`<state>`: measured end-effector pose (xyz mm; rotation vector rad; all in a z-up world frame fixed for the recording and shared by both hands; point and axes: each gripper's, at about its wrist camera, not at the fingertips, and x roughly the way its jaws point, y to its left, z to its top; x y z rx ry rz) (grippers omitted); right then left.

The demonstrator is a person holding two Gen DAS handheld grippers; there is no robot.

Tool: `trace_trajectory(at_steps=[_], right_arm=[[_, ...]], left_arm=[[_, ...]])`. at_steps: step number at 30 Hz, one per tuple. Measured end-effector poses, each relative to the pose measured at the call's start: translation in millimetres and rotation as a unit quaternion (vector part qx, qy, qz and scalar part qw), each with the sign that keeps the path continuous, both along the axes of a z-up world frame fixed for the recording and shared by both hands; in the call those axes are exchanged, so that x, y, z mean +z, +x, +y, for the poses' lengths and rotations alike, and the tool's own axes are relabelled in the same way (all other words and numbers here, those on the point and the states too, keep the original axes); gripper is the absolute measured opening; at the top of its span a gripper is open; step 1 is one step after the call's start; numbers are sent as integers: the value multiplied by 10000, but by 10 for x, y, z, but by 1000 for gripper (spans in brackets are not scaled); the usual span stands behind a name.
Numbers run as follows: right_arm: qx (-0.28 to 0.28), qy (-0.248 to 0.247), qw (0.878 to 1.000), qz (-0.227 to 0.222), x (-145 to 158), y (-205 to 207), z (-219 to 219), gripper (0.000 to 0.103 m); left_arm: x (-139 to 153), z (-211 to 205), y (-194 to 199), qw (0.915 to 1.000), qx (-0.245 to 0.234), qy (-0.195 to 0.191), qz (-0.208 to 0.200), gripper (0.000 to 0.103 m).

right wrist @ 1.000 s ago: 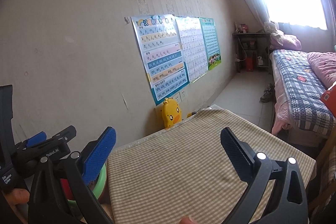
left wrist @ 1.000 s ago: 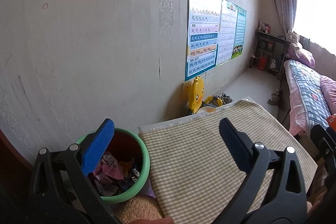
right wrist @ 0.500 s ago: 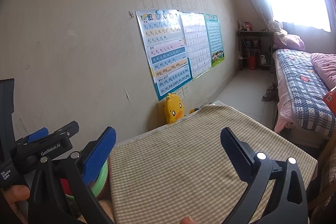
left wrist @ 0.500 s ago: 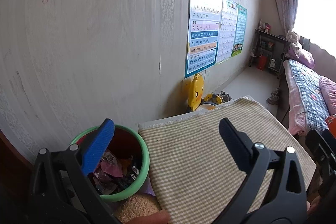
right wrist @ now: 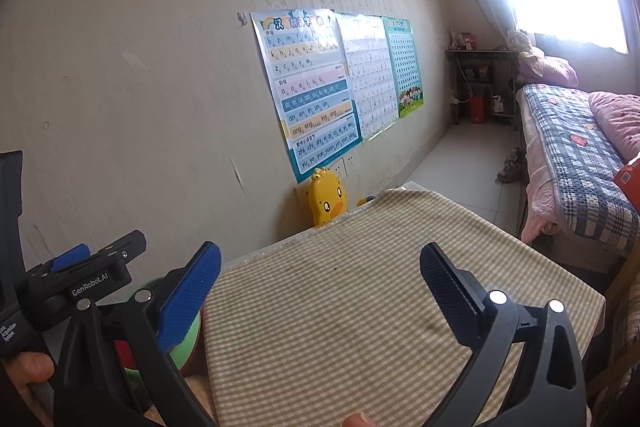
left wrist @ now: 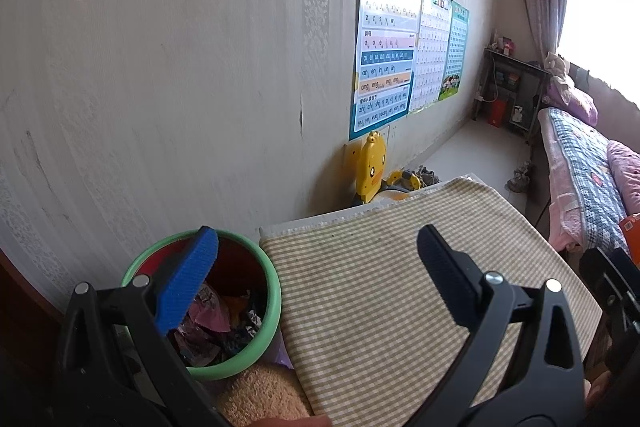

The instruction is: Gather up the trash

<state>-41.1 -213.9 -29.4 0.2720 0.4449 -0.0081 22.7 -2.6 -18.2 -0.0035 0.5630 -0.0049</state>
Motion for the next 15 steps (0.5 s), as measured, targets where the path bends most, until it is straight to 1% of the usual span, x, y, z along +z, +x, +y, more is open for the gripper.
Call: trace_trajectory(at_steps=[5, 10, 14, 15], right_arm=[[-13, 30, 10000, 81, -51, 29, -21, 96], [-7, 118, 9995, 286, -179, 98, -73, 96], [-136, 271, 9976, 615, -425, 213, -220, 96], [-278, 261, 9965, 748, -533, 262, -312, 96]], left_arm=[[-29, -14, 33, 10000, -23, 9, 68, 98], [-119, -35, 76, 9998, -36, -23, 208, 98], [-254, -53, 166, 9989, -100, 53, 447, 98], [-296, -50, 188, 9986, -100, 69, 514, 98]])
